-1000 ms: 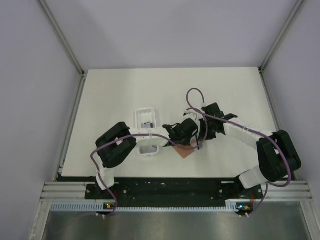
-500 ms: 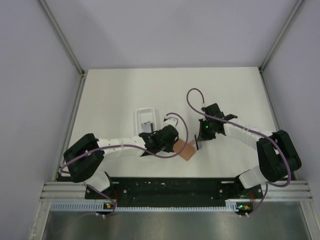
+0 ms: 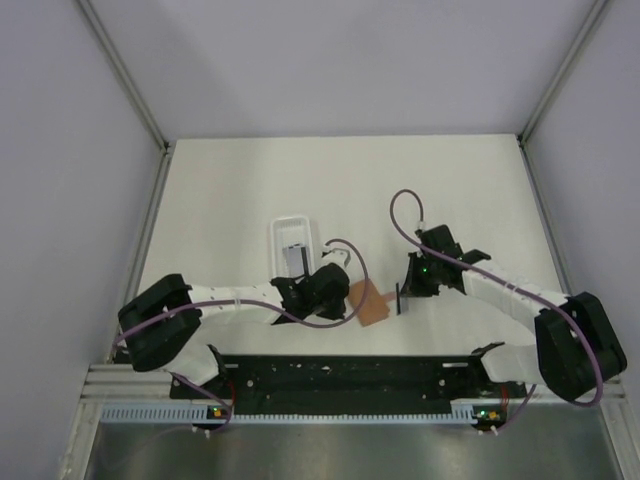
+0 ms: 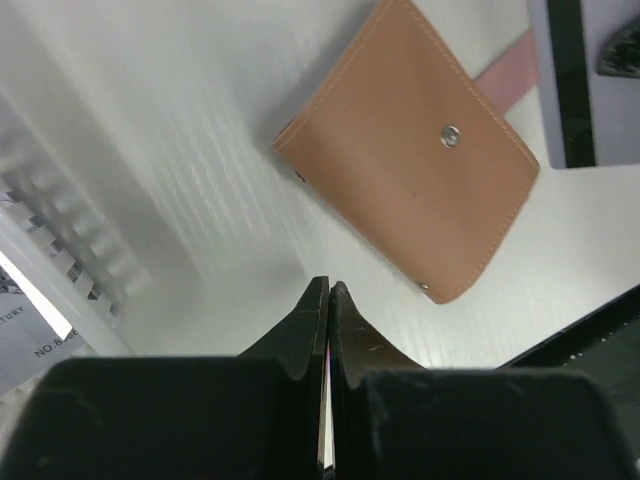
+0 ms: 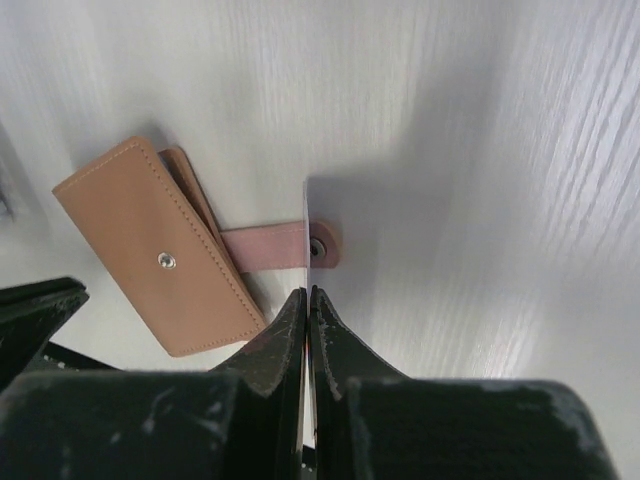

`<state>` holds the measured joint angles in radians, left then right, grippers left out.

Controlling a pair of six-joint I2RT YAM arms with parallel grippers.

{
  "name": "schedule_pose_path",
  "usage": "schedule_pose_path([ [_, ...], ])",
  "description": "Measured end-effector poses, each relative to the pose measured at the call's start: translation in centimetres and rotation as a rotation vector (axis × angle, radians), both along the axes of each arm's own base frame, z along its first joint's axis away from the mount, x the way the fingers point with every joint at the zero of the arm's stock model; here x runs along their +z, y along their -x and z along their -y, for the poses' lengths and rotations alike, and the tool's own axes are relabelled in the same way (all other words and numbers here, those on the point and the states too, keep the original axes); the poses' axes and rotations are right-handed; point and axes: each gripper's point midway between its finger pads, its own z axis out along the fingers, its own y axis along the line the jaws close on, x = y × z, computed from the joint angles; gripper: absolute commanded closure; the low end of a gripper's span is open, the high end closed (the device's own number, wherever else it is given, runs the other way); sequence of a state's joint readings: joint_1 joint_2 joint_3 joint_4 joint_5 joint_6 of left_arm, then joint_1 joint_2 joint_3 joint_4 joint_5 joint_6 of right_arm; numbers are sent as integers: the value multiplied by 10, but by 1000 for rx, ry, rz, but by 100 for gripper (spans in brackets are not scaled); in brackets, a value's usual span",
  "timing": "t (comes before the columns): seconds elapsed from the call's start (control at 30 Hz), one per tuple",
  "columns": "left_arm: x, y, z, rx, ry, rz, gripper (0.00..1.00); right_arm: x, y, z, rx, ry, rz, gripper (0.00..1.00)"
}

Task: Put the credit cards into the card holder
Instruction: Insert the credit card into the card holder.

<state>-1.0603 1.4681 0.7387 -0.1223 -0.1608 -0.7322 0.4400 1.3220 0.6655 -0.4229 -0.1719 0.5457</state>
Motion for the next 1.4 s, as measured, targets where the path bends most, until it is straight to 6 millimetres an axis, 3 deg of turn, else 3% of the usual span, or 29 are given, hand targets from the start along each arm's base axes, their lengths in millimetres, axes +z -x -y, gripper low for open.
schedule_pose_path([
  [0.17,-27,2,-2,13,-66,-48,100,0,29,4,-28,-58,-28,100],
  [0.33,-27,-9,12,26,-59,-36,100,5,51,4,-33,-124,-24,100],
  [0.5,-26,-15,21,24,-50,-21,100,27,45,-1,-9,-178,72,100],
  [0.77,-26,-19,27,22,-45,-11,100,10,43,-5,12,-159,5,100],
  [1.4,-26,-22,30,22,-38,-1,100,7,33,-19,40,-215,26,100],
])
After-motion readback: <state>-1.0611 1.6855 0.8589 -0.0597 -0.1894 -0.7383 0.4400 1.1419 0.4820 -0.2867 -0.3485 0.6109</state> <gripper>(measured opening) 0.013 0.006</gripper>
